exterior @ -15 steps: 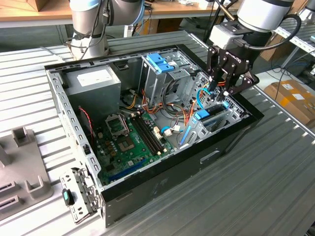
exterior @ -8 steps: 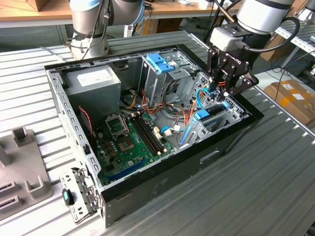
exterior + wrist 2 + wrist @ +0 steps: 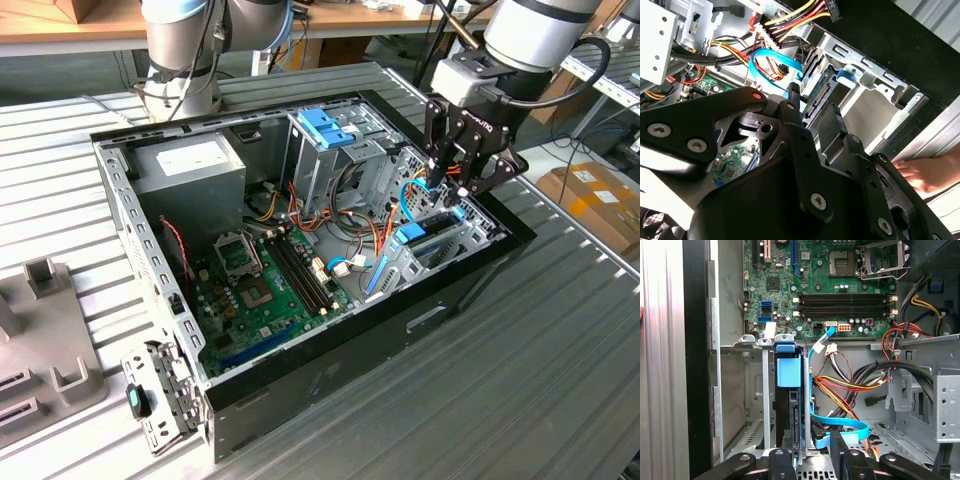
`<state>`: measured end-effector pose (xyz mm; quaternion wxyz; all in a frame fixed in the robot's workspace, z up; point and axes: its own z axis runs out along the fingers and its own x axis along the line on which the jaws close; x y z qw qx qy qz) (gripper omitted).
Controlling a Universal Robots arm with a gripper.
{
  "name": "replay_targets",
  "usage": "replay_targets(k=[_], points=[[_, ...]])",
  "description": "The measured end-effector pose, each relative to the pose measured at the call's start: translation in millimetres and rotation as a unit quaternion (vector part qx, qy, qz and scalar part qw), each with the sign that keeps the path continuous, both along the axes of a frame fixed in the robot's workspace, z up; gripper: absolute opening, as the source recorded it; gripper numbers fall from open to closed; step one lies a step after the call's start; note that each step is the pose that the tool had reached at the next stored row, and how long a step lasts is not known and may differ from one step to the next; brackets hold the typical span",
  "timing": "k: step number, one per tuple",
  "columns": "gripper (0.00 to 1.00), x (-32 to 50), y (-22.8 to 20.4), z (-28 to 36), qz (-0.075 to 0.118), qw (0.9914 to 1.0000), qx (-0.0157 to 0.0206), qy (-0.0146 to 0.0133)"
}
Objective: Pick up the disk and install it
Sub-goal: 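Insert the first disk wire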
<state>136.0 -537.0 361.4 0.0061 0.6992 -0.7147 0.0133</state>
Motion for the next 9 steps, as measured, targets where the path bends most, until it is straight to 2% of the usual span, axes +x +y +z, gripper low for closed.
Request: replay_targets(k=[9], points=[[0.42, -0.1, 0.0, -2.1, 0.000, 1.00000, 0.0000, 0.0000]])
